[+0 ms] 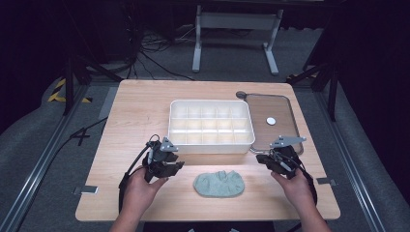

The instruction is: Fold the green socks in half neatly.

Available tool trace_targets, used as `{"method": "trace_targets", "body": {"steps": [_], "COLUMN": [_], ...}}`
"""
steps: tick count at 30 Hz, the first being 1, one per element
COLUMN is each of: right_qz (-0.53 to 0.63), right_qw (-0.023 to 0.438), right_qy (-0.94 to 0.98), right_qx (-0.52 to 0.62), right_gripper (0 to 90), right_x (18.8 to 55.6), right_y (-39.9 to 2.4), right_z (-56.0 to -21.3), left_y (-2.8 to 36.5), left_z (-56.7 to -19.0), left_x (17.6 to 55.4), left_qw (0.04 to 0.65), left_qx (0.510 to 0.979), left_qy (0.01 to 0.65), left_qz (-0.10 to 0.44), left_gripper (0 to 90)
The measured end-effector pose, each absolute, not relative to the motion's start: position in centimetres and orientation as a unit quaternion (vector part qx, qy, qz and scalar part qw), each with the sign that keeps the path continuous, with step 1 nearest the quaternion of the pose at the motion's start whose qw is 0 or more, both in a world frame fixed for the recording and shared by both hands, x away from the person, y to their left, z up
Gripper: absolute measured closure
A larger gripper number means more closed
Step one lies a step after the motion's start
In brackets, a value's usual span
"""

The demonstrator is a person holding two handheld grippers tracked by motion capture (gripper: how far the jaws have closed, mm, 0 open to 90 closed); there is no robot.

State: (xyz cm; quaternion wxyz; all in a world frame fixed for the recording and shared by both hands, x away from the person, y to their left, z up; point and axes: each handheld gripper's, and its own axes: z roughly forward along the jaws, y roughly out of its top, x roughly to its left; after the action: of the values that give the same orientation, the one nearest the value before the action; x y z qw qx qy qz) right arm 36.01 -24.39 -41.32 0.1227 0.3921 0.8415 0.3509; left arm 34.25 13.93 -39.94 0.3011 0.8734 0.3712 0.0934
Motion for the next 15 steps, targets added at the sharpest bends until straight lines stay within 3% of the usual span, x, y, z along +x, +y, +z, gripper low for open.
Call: {"method": "trace_targets", "body": {"steps": [7, 15], "right_qz": [0.358, 0.362], "right_qw": [0.114, 0.102], "right_qy": [0.844, 0.852], "right_qx": [0.383, 0.364], "right_gripper": [82.0, 80.1], "right_x": [35.7, 35.2], "right_y": [-24.1, -23.0], "right_z": [-41.1, -41.1], "left_y": [13.2, 12.4], "left_z": [-39.8, -39.3], "left_x": [33.8, 33.7], "left_qw": [0.298, 0.297], "left_qx": [0.883, 0.885], "left_qy": [0.352, 0.351], "left_qz": [0.089, 0.070], "left_gripper": [65.9, 57.6]}}
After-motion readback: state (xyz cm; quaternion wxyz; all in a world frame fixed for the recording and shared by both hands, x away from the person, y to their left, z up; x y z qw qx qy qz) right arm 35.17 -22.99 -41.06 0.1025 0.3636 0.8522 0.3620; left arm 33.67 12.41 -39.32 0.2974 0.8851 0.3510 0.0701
